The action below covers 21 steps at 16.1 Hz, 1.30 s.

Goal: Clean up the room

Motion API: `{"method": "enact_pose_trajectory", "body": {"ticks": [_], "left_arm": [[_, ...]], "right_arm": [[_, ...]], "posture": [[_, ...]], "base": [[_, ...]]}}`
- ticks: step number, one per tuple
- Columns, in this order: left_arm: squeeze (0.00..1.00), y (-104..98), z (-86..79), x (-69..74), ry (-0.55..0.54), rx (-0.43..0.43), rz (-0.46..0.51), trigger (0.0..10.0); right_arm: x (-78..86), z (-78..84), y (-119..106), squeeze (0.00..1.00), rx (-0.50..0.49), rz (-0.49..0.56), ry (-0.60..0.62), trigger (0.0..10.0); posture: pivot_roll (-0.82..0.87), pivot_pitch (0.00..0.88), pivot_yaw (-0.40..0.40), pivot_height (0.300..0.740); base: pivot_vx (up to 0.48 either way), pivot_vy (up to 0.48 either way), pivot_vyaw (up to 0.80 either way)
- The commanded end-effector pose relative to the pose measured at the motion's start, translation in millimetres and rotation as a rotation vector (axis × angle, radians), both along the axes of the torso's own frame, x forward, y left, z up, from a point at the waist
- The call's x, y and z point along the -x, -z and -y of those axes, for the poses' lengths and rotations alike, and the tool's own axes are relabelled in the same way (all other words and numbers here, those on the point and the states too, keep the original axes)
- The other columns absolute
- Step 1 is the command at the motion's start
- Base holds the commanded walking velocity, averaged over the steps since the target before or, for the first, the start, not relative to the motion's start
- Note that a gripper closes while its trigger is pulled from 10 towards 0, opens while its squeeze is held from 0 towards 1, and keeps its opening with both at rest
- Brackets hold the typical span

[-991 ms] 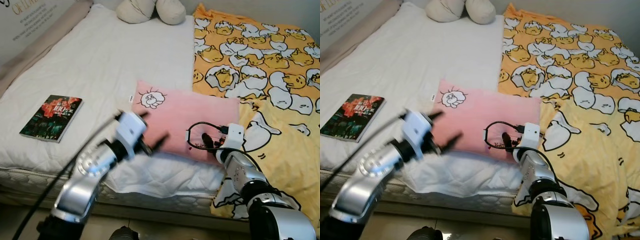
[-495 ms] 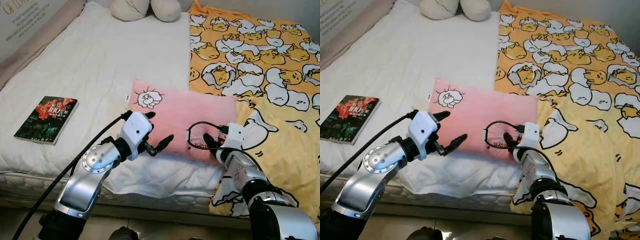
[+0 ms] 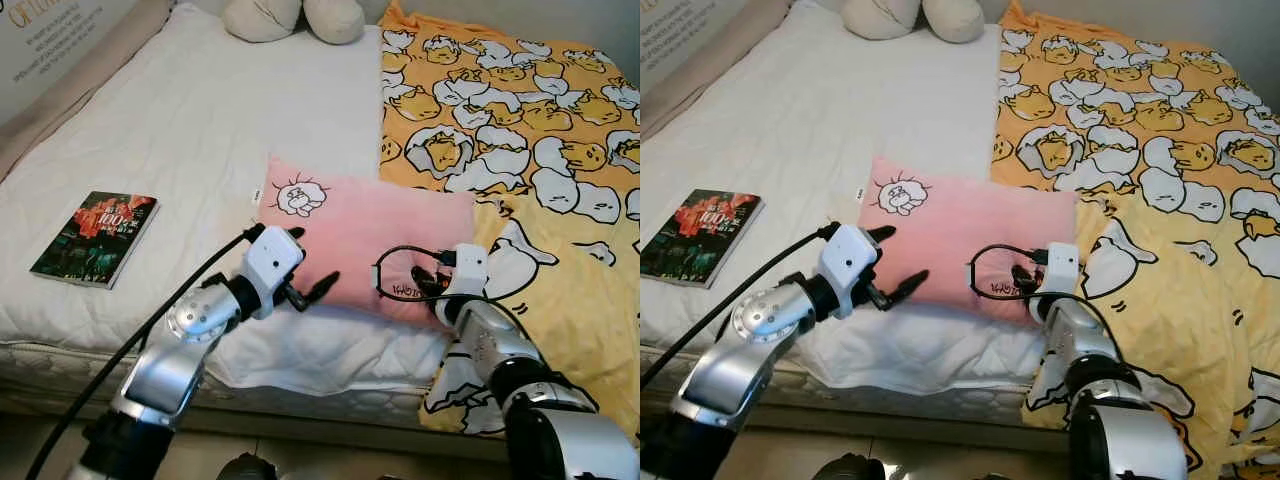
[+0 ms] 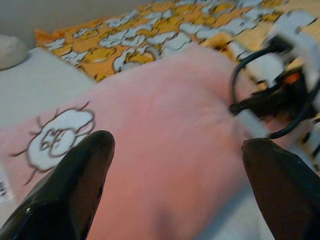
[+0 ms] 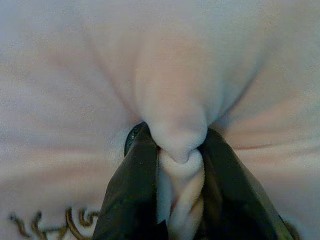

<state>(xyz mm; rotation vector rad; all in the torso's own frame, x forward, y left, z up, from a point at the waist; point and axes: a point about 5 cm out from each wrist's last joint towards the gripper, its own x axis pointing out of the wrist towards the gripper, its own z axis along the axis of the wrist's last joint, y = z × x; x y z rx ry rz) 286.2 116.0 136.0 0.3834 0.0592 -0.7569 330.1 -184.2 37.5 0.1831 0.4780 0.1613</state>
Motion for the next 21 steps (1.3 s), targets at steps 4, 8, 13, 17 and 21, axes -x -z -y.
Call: {"method": "enact_pose_trajectory", "body": {"ticks": [4,8,13,17,21], "left_arm": [[0.00,7,-15.6,-17.8,-0.140,-0.013,-0.058,10.0],[0.00,10,-14.3,-27.1,-0.172,-0.003,-0.060,10.0],[0.00,10,-11.0,-29.9,-0.176,0.008,-0.062,10.0],[0.00,7,-4.1,-27.3,-0.162,0.038,-0.073,10.0],[0.00,3,10.5,-22.5,-0.120,0.080,-0.088,10.0]], "right_arm": [[-13.0,27.4,-37,0.00,0.320,0.168,-0.219,0.0],[-38.2,59.3,-113,0.00,0.533,0.296,-0.409,0.0],[-53.4,53.8,-164,0.00,0.860,0.369,-0.640,0.0],[-58.2,61.8,-177,0.00,1.150,0.307,-0.711,0.0],[-67.7,62.3,-207,0.00,1.182,0.328,-0.630,0.0]], "posture": [[0.16,0.000,-0.063,0.740],[0.15,0.000,-0.080,0.740],[0.16,0.000,-0.088,0.740],[0.18,0.000,-0.093,0.740],[0.18,0.000,-0.097,0.740]], "base": [[0.000,0.000,0.00],[0.000,0.000,0.00],[0.000,0.000,0.00],[0.000,0.000,0.00],[0.000,0.000,0.00]]}}
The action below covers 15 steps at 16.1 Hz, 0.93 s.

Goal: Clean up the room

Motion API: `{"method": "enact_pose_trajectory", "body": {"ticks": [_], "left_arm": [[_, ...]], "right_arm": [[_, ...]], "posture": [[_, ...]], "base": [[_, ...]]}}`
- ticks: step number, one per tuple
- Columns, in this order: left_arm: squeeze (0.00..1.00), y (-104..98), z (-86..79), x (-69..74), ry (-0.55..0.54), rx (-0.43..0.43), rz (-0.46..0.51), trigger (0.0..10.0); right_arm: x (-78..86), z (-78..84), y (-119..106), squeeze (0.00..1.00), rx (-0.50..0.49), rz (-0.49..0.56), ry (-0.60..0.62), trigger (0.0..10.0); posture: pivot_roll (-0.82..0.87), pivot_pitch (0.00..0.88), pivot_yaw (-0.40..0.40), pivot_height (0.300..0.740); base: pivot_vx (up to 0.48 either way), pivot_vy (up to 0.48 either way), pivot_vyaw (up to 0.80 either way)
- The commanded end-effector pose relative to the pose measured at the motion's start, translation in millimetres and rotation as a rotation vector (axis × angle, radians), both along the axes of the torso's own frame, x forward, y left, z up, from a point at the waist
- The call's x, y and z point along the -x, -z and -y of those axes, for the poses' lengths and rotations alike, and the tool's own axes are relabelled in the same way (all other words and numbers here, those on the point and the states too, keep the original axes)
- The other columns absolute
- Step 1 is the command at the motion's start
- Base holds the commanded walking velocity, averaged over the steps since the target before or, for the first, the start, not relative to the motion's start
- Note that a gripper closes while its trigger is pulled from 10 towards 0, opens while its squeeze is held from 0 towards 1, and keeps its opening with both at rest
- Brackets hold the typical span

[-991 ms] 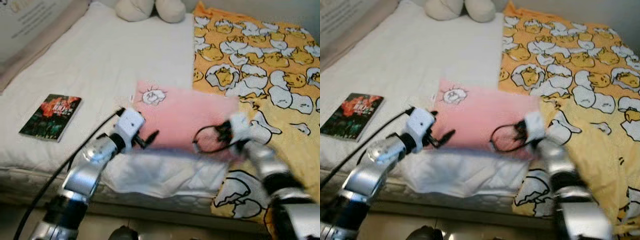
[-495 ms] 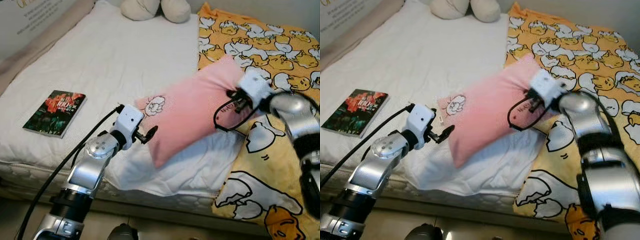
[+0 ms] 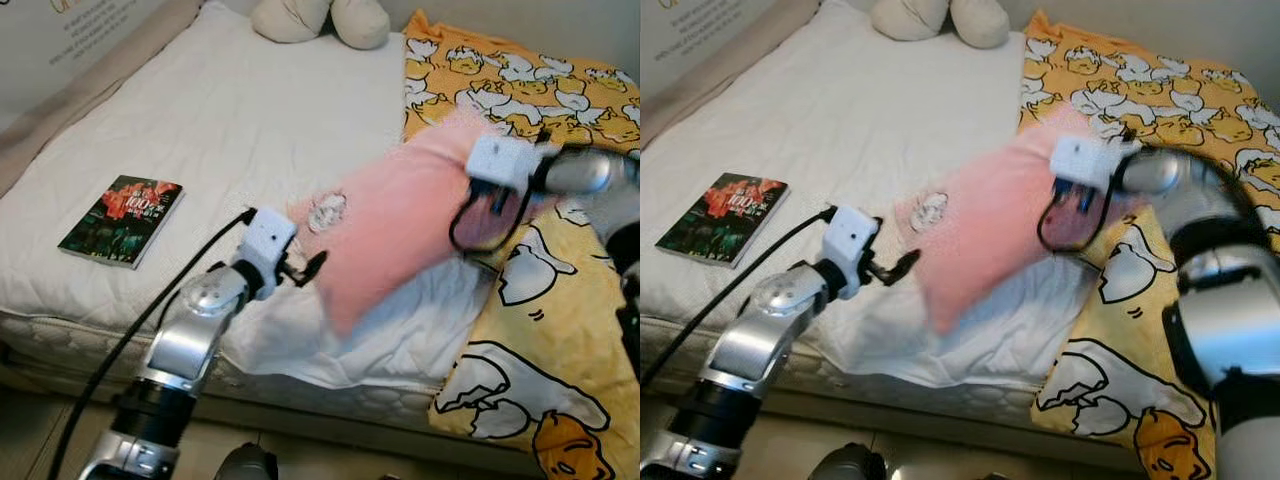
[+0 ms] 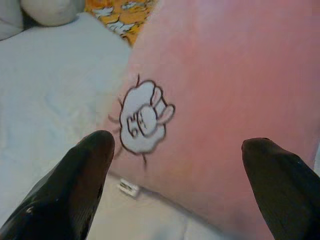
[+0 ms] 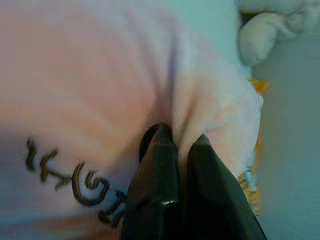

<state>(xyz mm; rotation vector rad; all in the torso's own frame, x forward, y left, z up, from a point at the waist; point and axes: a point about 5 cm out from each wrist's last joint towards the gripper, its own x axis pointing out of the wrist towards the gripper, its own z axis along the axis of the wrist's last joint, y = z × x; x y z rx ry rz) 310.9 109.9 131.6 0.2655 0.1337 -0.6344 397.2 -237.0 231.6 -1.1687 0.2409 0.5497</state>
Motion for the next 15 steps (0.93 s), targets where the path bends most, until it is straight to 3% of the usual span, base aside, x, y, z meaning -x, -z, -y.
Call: {"method": "enact_pose_trajectory", "body": {"ticks": [1,3,4,5,6,7,9,12,15], "left_arm": [[0.00,-1,5.3,2.7,0.022,0.000,-0.003,10.0],[0.00,1,5.8,3.2,0.018,0.003,-0.011,10.0],[0.00,1,5.8,3.2,0.017,0.003,-0.013,10.0],[0.00,0,6.7,2.8,0.018,0.003,-0.014,10.0],[0.00,-1,7.4,2.3,0.020,0.003,-0.014,10.0],[0.00,-1,7.8,1.8,0.022,0.004,-0.014,10.0],[0.00,-3,9.2,0.8,0.026,0.019,-0.019,10.0],[0.00,-4,11.0,1.5,0.027,0.024,-0.019,10.0],[0.00,-4,13.3,2.6,0.030,0.032,-0.023,10.0]], "right_arm": [[-1.8,10.0,-16,0.00,-0.078,0.055,0.071,0.0],[-5.0,17.8,-22,0.00,-0.413,0.106,0.232,0.0],[-4.7,21.2,-20,0.00,-0.479,0.117,0.273,0.0],[-0.7,34.6,-7,0.00,-0.678,0.114,0.399,0.0],[2.5,42.4,2,0.00,-0.759,0.108,0.467,0.0],[5.7,48.2,10,0.00,-0.777,0.101,0.507,0.0],[10.0,50.8,23,0.00,-0.720,0.066,0.507,0.0],[6.6,47.8,10,0.00,-0.633,0.100,0.460,0.0],[2.2,42.6,-13,0.00,-0.310,0.106,0.345,0.0]], "posture": [[0.18,0.000,-0.098,0.740],[0.18,0.000,-0.100,0.740],[0.18,0.000,-0.100,0.740],[0.17,0.000,-0.094,0.740],[0.17,0.000,-0.092,0.740],[0.17,0.000,-0.089,0.740],[0.17,0.000,-0.089,0.740],[0.17,0.000,-0.092,0.740],[0.17,0.000,-0.090,0.740]], "base": [[0.000,0.000,0.00],[0.000,0.000,0.00],[0.000,0.000,0.00],[0.000,0.000,0.00],[0.000,0.000,0.00],[0.000,0.000,0.00],[0.000,0.000,0.00],[0.000,0.000,0.00],[0.000,0.000,0.00]]}}
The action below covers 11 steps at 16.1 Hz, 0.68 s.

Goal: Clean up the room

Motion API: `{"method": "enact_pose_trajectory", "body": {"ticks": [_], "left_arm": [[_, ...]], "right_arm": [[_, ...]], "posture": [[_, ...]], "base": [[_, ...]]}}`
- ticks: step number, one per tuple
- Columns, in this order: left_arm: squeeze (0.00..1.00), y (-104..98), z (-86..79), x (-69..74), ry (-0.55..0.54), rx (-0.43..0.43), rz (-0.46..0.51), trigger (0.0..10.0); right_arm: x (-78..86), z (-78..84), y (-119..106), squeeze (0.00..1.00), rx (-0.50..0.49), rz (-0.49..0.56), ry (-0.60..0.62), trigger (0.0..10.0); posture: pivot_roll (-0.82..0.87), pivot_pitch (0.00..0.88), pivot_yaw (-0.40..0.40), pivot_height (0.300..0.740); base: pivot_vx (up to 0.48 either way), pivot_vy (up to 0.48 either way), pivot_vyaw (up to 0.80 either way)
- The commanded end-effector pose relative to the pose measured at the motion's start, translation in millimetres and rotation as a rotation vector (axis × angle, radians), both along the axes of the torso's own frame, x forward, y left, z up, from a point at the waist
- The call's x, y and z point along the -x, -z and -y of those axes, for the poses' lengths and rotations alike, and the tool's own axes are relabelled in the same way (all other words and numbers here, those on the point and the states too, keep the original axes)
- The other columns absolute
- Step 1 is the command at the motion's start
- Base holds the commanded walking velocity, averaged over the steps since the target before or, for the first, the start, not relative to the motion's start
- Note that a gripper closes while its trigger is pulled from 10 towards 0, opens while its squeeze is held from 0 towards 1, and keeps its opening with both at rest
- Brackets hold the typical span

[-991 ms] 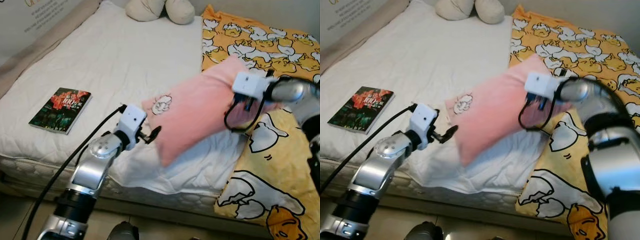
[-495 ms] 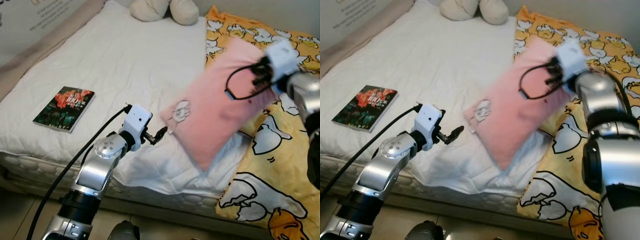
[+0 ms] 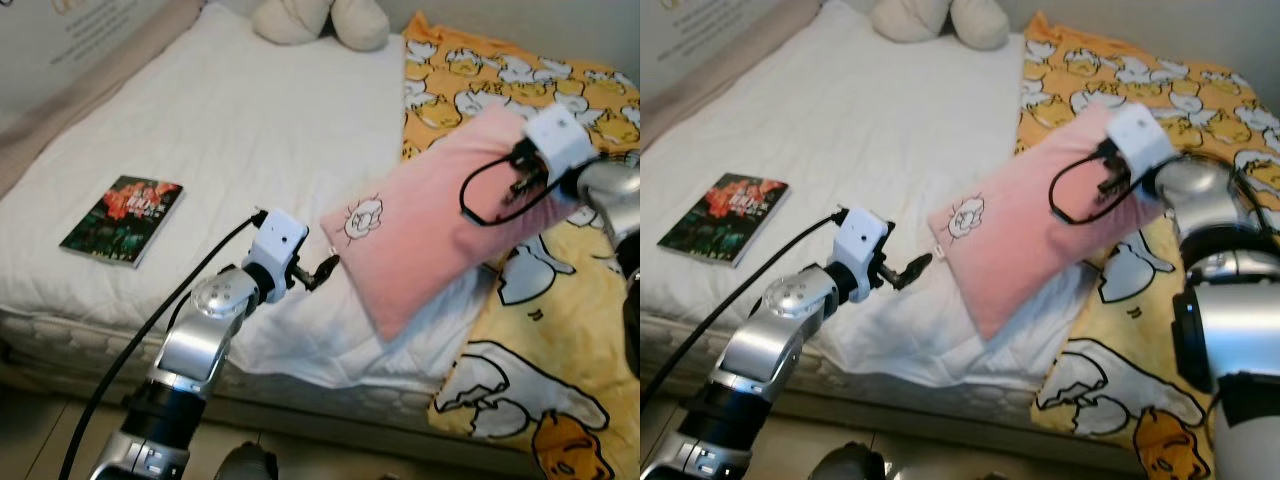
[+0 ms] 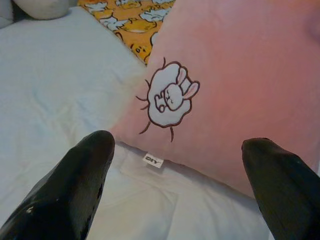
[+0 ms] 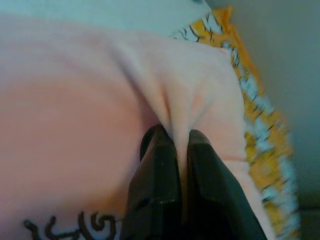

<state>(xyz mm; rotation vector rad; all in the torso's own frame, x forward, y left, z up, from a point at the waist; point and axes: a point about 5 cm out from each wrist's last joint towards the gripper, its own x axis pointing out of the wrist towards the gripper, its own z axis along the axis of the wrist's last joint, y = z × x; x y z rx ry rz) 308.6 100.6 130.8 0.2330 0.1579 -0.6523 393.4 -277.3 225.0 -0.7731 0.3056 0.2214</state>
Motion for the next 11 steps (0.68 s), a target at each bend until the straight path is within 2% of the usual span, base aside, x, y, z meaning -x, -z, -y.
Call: {"method": "enact_pose_trajectory", "body": {"ticks": [1,2,3,4,5,7,9,10,11], "left_arm": [[0.00,-5,6.1,0.9,0.025,0.014,0.007,10.0],[0.00,-5,10.1,1.8,0.038,0.018,0.002,10.0],[0.00,-4,11.2,2.0,0.042,0.019,0.001,10.0],[0.00,-6,16.5,2.0,0.051,0.027,0.000,10.0],[0.00,-8,20.7,2.4,0.054,0.048,-0.003,10.0],[0.00,-9,23.9,3.3,0.056,0.063,-0.005,10.0],[0.00,-8,26.6,5.8,0.061,0.064,-0.010,10.0],[0.00,-7,27.3,6.6,0.065,0.064,-0.014,10.0],[0.00,-7,27.3,6.5,0.065,0.064,-0.015,10.0]], "right_arm": [[-2.0,3.2,-22,0.00,0.172,0.049,-0.027,0.0],[-2.6,4.5,-24,0.00,0.419,0.035,-0.045,0.0],[-2.8,4.5,-24,0.00,0.505,0.031,-0.057,0.0],[-5.2,0.1,-24,0.00,0.639,0.062,-0.077,0.0],[-7.2,-4.0,-26,1.00,0.689,0.108,-0.082,10.0],[-8.4,-7.4,-26,1.00,0.713,0.138,-0.088,10.0],[-9.5,-2.5,-46,1.00,0.735,0.306,0.008,10.0],[-7.4,6.3,-65,1.00,0.740,0.447,0.114,10.0],[-5.9,10.3,-70,1.00,0.755,0.476,0.143,10.0]], "posture": [[0.16,0.000,-0.088,0.740],[0.16,0.000,-0.083,0.740],[0.16,0.000,-0.083,0.740],[0.16,0.000,-0.082,0.740],[0.17,0.000,-0.085,0.740],[0.17,0.000,-0.085,0.740],[0.17,0.000,-0.085,0.740],[0.17,0.000,-0.078,0.740],[0.16,0.000,-0.077,0.740]], "base": [[0.000,0.000,0.00],[0.000,0.000,0.00],[0.000,0.000,0.00],[0.000,0.000,0.00],[0.000,0.000,0.00],[0.000,0.000,0.00],[0.000,0.000,0.00],[0.000,0.000,0.00],[0.000,0.000,0.00]]}}
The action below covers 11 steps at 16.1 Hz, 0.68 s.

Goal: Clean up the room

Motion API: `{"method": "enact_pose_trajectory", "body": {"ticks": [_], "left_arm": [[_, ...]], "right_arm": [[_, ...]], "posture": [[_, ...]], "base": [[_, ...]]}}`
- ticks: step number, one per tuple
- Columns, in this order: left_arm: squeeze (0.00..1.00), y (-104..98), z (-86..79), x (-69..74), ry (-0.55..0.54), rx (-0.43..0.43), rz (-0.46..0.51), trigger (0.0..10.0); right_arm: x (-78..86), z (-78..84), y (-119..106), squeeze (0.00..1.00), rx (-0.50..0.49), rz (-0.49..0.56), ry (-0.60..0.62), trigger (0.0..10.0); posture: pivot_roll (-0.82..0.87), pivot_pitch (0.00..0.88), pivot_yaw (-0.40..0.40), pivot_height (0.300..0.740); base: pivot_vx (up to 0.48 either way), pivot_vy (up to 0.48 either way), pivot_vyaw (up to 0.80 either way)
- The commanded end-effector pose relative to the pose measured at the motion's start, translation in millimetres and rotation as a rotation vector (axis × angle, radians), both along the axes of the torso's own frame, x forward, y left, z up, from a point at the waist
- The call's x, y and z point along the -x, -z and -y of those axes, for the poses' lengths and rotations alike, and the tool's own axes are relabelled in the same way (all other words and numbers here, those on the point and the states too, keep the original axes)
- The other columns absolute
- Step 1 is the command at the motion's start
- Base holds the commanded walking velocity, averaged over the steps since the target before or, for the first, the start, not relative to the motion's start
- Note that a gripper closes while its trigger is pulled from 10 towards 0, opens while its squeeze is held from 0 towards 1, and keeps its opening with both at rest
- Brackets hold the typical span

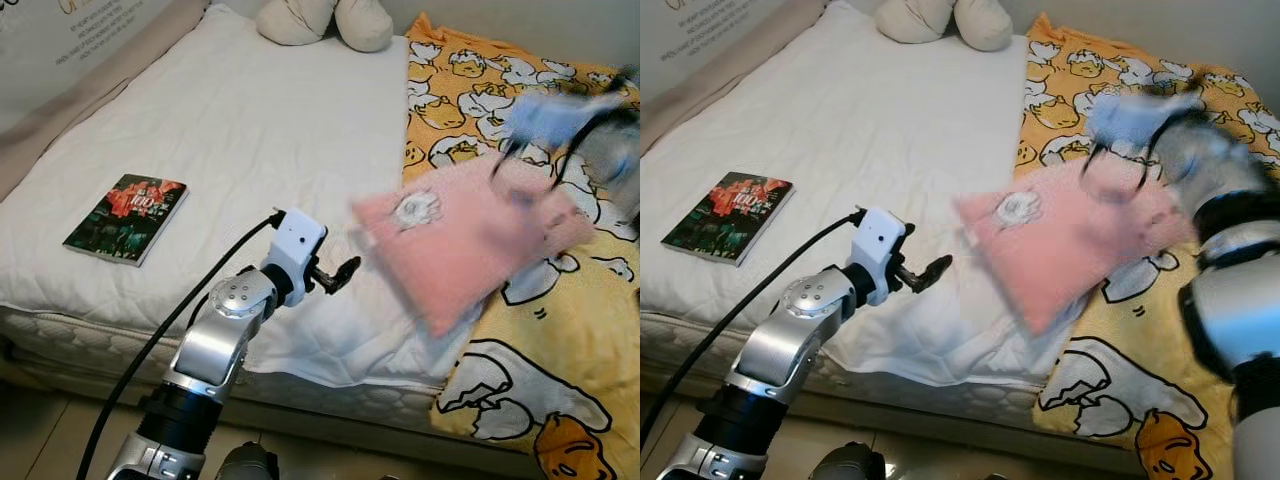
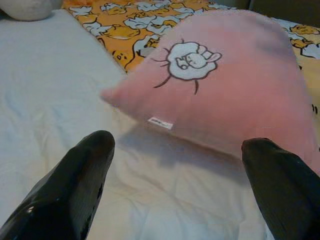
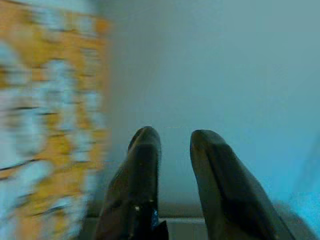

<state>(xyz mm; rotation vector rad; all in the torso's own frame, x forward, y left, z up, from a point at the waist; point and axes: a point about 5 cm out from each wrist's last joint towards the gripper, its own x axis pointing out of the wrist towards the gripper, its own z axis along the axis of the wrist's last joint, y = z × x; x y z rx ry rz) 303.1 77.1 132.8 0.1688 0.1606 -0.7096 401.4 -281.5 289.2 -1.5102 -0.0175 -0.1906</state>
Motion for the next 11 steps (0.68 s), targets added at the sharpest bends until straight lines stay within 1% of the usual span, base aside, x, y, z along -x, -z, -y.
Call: {"method": "enact_pose_trajectory", "body": {"ticks": [1,3,4,5,6,7,8,9,10,11], "left_arm": [[0.00,-5,4.0,0.7,0.015,0.004,0.014,10.0],[0.00,-5,3.9,-0.1,0.010,0.004,0.013,10.0],[0.00,-4,3.4,-0.8,0.000,0.004,0.012,10.0],[0.00,1,-8.1,-12.5,-0.136,0.002,0.034,10.0],[0.00,7,-21.0,-24.1,-0.274,0.004,0.052,10.0],[0.00,12,-29.9,-33.6,-0.359,-0.013,0.049,10.0],[0.00,14,-33.3,-38.3,-0.380,-0.029,0.049,10.0],[0.00,18,-35.9,-42.5,-0.395,-0.031,0.027,10.0],[0.00,23,-36.8,-45.8,-0.401,-0.037,0.005,10.0],[0.00,39,-30.6,-51.6,-0.398,-0.065,-0.074,10.0]], "right_arm": [[4.0,10.5,-9,1.00,-0.040,0.070,0.037,10.0],[6.0,15.2,-10,1.00,-0.324,0.124,0.020,10.0],[5.6,13.6,-6,1.00,-0.467,0.130,-0.008,10.0],[4.1,3.7,21,0.00,-0.790,0.125,-0.079,10.0],[7.1,1.0,45,0.00,-0.994,0.167,-0.092,10.0],[15.4,10.2,63,0.00,-1.052,0.268,-0.015,10.0],[23.7,18.1,77,0.00,-1.076,0.345,0.050,10.0],[34.4,24.8,97,0.00,-1.110,0.401,0.120,10.0],[48.4,30.0,122,0.00,-1.154,0.434,0.187,10.0],[89.8,28.7,188,0.00,-1.210,0.371,0.298,10.0]], "posture": [[0.16,0.000,-0.080,0.740],[0.16,0.000,-0.080,0.740],[0.16,0.000,-0.083,0.740],[0.14,0.000,-0.083,0.740],[0.13,0.000,-0.083,0.740],[0.12,0.000,-0.084,0.740],[0.10,0.000,-0.083,0.740],[0.10,0.000,-0.083,0.740],[0.08,0.000,-0.083,0.740],[0.04,0.000,-0.081,0.740]], "base": [[0.000,0.000,0.00],[0.000,0.000,0.00],[0.000,0.000,0.00],[0.000,0.000,0.00],[0.000,0.000,0.00],[0.000,0.000,0.00],[0.000,0.000,0.00],[0.000,0.000,0.00],[0.000,0.000,0.00],[0.000,0.000,0.00]]}}
